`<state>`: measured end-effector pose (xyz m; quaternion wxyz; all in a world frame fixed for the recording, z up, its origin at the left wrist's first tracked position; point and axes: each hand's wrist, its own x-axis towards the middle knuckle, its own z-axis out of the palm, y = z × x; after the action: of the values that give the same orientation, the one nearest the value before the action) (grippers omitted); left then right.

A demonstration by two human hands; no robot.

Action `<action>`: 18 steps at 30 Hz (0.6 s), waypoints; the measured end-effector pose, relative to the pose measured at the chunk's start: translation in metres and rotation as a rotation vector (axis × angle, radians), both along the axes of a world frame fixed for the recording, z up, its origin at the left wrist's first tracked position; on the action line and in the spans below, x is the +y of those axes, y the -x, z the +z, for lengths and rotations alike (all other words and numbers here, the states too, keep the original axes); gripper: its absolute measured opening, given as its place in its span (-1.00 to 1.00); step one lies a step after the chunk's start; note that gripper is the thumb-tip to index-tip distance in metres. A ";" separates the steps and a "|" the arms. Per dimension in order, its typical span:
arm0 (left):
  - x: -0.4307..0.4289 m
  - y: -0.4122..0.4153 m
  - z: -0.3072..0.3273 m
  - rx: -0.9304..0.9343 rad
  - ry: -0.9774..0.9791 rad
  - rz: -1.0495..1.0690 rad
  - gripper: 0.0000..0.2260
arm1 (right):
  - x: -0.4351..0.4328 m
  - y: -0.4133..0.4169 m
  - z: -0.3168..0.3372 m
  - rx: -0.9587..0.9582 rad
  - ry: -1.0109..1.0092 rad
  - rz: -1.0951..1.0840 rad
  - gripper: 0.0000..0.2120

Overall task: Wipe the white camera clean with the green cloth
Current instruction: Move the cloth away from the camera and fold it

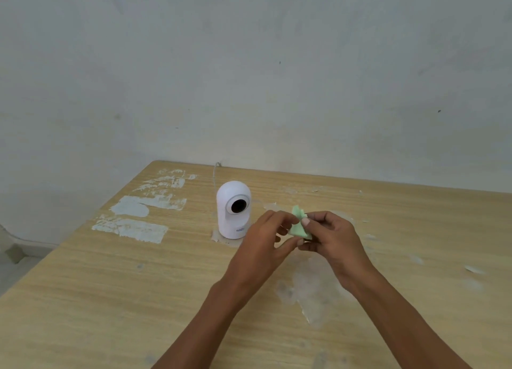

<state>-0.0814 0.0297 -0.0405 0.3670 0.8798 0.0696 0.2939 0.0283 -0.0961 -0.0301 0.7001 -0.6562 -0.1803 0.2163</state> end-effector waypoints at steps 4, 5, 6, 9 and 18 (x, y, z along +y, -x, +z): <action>-0.003 -0.014 -0.005 0.000 -0.025 0.000 -0.88 | -0.012 -0.007 -0.001 0.044 -0.026 0.011 -0.89; -0.004 -0.017 -0.005 -0.003 -0.025 0.005 -0.89 | -0.014 -0.009 -0.001 0.058 -0.035 0.011 -0.88; -0.006 -0.021 -0.006 -0.012 -0.010 0.008 -0.90 | -0.016 -0.011 -0.001 0.071 -0.044 0.009 -0.87; -0.011 -0.030 -0.005 -0.027 0.147 0.028 -0.94 | -0.022 -0.016 -0.002 0.063 -0.001 -0.012 -0.84; -0.019 -0.063 0.002 0.043 0.730 -0.011 -0.86 | -0.034 -0.028 -0.007 -0.089 0.171 -0.086 -0.80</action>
<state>-0.0189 0.0104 -0.0381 0.6569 0.6972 0.1730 0.2292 0.0563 -0.1305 -0.0373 0.6412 -0.7298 -0.1638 0.1713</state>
